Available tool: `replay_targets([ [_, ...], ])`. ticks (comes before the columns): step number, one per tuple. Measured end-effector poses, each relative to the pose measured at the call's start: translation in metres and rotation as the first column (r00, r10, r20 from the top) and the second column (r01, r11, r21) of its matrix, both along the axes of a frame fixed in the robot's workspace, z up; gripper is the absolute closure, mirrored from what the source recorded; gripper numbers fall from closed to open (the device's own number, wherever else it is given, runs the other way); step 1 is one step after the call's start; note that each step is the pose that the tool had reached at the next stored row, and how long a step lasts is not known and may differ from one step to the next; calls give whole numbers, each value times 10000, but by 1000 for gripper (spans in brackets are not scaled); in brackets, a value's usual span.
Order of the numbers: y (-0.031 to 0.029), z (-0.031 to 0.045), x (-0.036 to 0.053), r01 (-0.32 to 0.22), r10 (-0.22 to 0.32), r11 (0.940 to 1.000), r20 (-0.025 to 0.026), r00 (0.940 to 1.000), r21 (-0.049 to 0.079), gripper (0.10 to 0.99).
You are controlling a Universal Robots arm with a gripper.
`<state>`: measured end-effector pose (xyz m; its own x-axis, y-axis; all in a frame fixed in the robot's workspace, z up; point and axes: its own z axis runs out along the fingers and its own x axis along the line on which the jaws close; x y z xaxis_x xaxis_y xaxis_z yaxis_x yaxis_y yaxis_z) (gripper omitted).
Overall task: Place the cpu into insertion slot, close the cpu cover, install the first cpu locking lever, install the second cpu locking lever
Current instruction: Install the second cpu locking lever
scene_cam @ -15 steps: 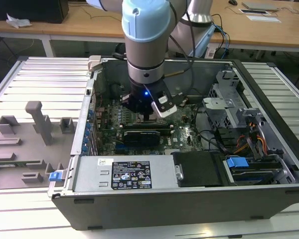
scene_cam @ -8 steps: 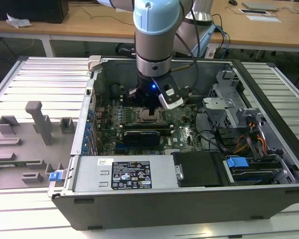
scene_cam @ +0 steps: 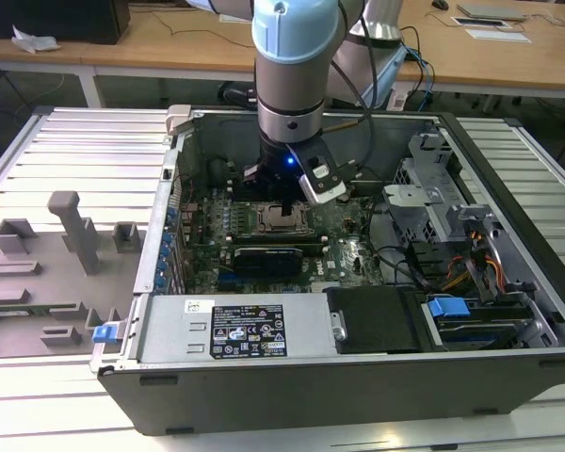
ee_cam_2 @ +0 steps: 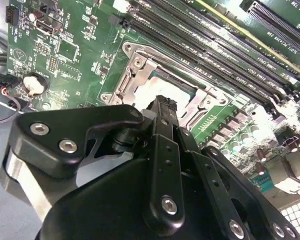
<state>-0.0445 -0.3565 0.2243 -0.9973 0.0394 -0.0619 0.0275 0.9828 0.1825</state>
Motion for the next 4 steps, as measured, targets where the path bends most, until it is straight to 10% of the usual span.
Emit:
replay_targets([
  [4, 2, 0, 0, 1, -1, 10000, 0, 10000, 0, 980],
])
